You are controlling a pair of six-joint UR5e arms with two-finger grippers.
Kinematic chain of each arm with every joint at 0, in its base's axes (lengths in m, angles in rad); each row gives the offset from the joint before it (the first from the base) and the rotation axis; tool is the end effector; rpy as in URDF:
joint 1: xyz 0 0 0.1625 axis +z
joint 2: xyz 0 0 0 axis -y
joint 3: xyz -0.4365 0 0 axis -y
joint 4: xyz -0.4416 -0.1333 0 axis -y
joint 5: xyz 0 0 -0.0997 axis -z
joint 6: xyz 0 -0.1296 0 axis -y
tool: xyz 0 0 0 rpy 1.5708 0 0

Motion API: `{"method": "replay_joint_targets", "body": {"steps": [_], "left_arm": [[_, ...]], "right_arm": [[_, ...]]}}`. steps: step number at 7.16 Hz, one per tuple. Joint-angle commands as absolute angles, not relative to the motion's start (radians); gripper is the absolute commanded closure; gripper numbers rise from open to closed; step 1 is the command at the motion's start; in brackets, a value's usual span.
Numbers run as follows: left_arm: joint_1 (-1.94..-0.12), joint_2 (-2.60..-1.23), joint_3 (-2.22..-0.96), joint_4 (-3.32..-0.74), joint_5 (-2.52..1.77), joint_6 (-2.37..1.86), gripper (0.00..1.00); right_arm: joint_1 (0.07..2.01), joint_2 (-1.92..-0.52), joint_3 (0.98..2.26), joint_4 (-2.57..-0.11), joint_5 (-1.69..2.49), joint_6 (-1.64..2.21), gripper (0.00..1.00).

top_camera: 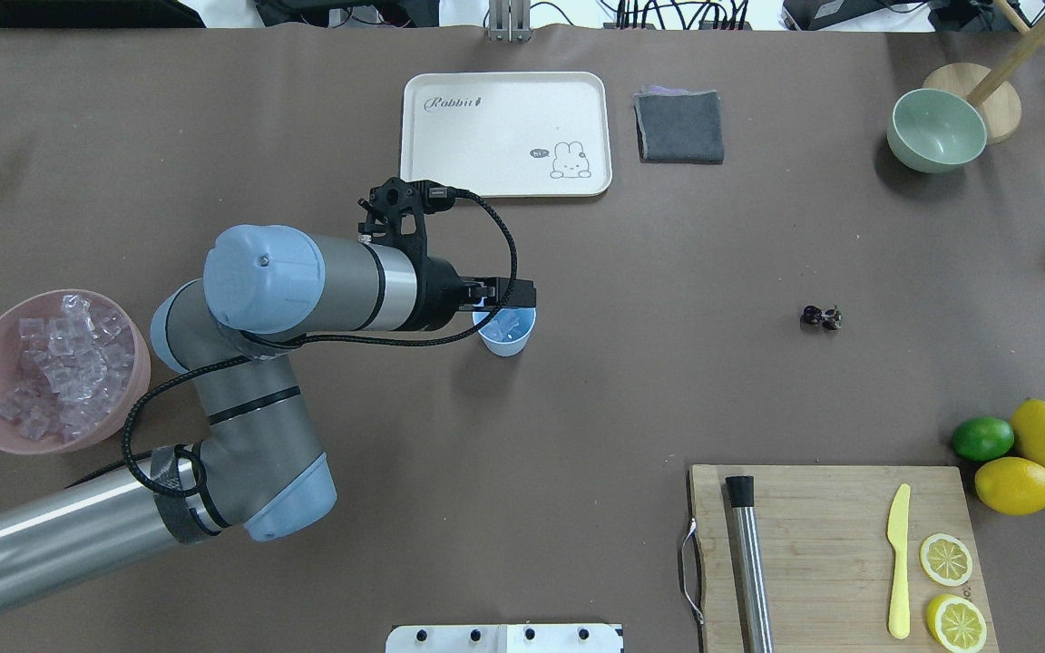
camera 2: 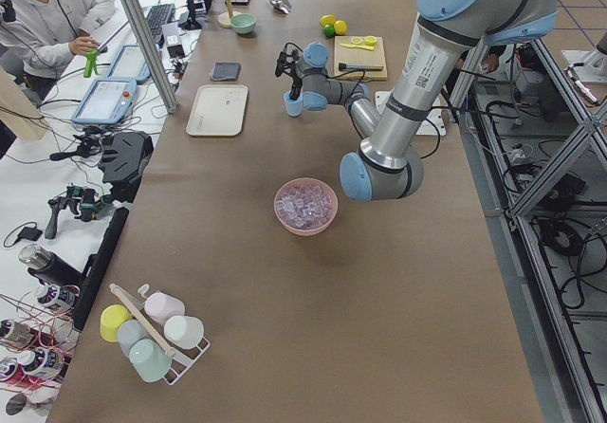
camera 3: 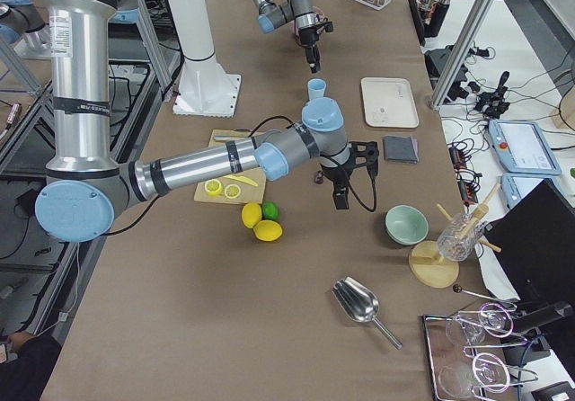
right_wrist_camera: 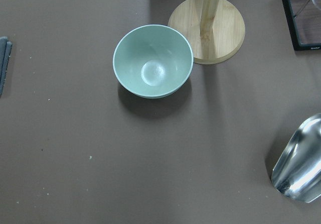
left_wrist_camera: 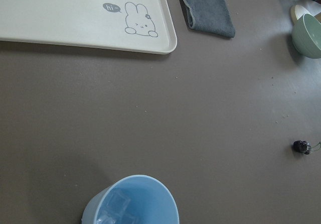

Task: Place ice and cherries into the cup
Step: 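Release the ice into the cup and withdraw the left arm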

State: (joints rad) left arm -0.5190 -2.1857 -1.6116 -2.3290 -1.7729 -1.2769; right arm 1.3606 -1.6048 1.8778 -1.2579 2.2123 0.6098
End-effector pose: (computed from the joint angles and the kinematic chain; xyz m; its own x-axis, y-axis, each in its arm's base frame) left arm 0.5918 -0.4616 0.1712 0.2207 0.2007 -0.9545 0.2610 0.9307 0.2561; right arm -0.0604 -0.5504 0.5111 0.6853 0.0644 0.7254 -0.2667 0.9491 0.1677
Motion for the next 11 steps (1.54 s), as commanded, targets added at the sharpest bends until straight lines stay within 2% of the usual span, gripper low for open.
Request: {"method": "replay_joint_targets", "body": {"steps": [1, 2, 4, 6, 8, 9, 11], "left_arm": [[-0.528, -2.174, -1.621, -2.332, -1.77, -1.339, 0.03], [-0.569, -2.154, -1.655, -2.262, -1.787, -1.327, 0.02], [-0.719, -2.094, -1.904, -1.794, -2.001, -1.031, 0.01], [-0.886, -2.007, -2.052, -1.498, -2.045, -0.739, 0.01], [-1.163, -1.871, -2.05, -1.43, -2.159, -0.32, 0.01], [-1.315, -1.814, -1.998, -1.43, -2.216, -0.117, 0.01], [-1.547, -1.752, -1.858, -1.424, -2.244, 0.213, 0.01]], "right_arm": [[1.356, -1.598, 1.879, -1.258, 2.214, 0.635, 0.0], [1.348, -1.586, 1.879, -1.259, 2.212, 0.653, 0.0], [1.326, -1.569, 1.878, -1.267, 2.21, 0.667, 0.0], [1.243, -1.528, 1.879, -1.269, 2.175, 0.8, 0.0], [1.11, -1.464, 1.872, -1.273, 2.091, 0.958, 0.0], [1.051, -1.435, 1.871, -1.284, 2.063, 1.018, 0.0], [0.947, -1.324, 1.871, -1.464, 1.965, 1.046, 0.0]]}}
